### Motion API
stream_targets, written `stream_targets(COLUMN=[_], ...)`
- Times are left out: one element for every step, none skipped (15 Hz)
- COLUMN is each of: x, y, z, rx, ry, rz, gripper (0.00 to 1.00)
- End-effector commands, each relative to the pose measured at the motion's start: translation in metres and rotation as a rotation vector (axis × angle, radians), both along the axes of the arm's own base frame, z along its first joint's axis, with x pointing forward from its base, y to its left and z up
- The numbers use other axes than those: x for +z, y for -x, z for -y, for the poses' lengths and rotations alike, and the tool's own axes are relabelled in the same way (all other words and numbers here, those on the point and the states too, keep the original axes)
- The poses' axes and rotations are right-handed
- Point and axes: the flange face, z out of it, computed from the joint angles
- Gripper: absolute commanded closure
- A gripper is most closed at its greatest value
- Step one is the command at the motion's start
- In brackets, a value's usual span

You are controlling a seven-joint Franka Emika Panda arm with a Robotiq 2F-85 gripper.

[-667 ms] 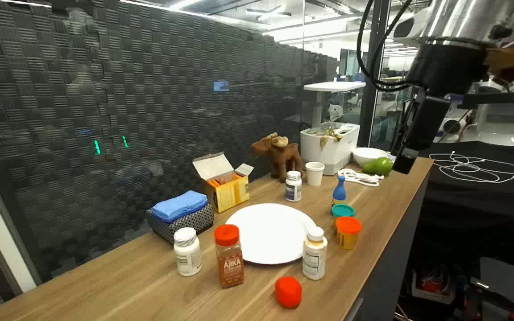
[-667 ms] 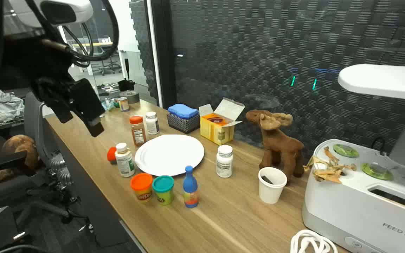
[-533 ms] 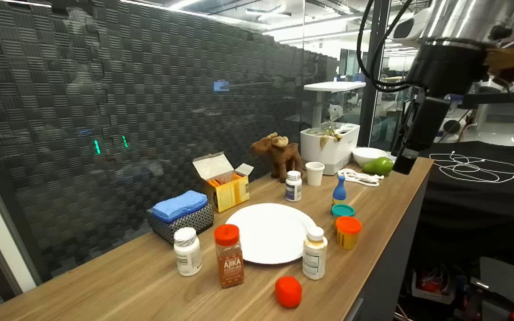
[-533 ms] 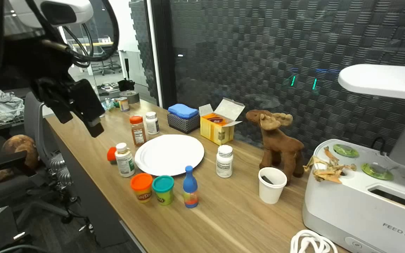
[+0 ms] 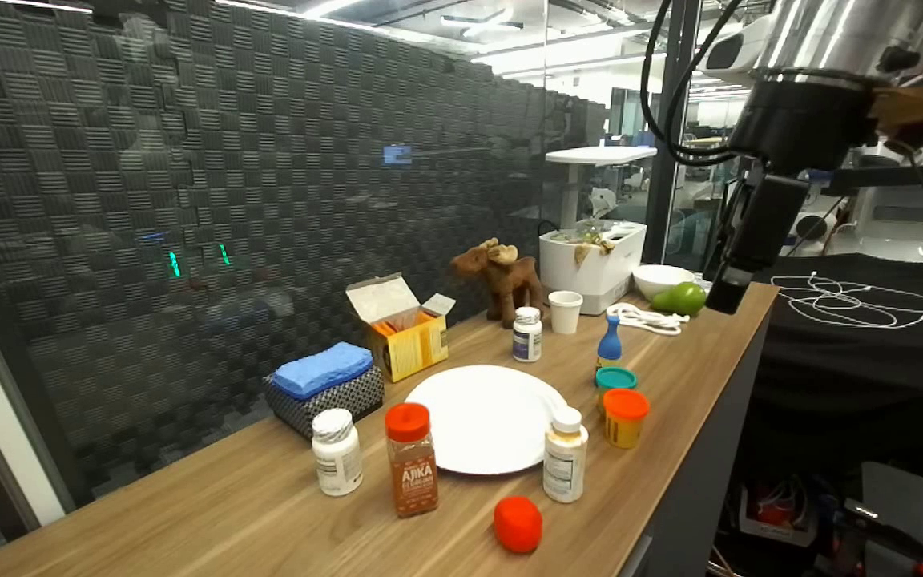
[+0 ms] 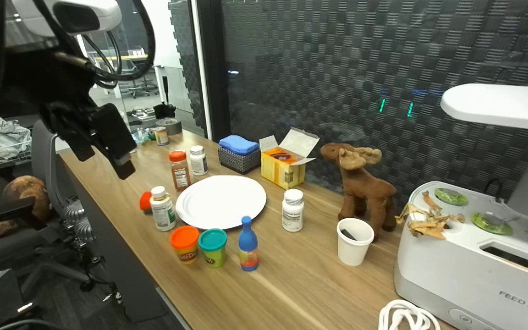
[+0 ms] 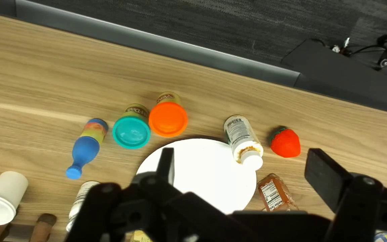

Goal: Put the bottles and orange plushie on the white plate one at a time

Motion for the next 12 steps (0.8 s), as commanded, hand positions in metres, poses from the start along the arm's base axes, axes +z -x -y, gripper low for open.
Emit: stream_targets(x=[0.001, 0.003, 0.004, 0.005, 0.007, 0.006, 0.004, 0.001, -0.004, -0.01, -0.017, -0.024], y=[0.0, -0.005, -0.011, -0.02, -0.03, -0.043, -0.056, -0.068, -0.08, -0.092, -0.106, -0.118], z=[0.0, 0.002, 0.003, 0.006, 0.009, 0.013, 0.017, 0.02, 0.024, 0.027, 0.028, 0.03], rx=[0.0, 0.002, 0.004, 0.011, 0.013, 0.021, 0.02, 0.022, 0.019, 0.023, 0.011, 0.006], ry=[0.0, 0.017, 0.027, 0.041, 0.053, 0.061, 0.07, 0.079, 0.088, 0.093, 0.092, 0.096], rz=[-0.001, 0.006, 0.003, 0.005, 0.004, -0.01, -0.027, -0.034, -0.044, -0.05, -0.039, -0.035], gripper=[0.0, 0.0, 0.0, 0.0, 0.0, 0.0, 0.0, 0.0, 0.0, 0.0, 0.0, 0.0])
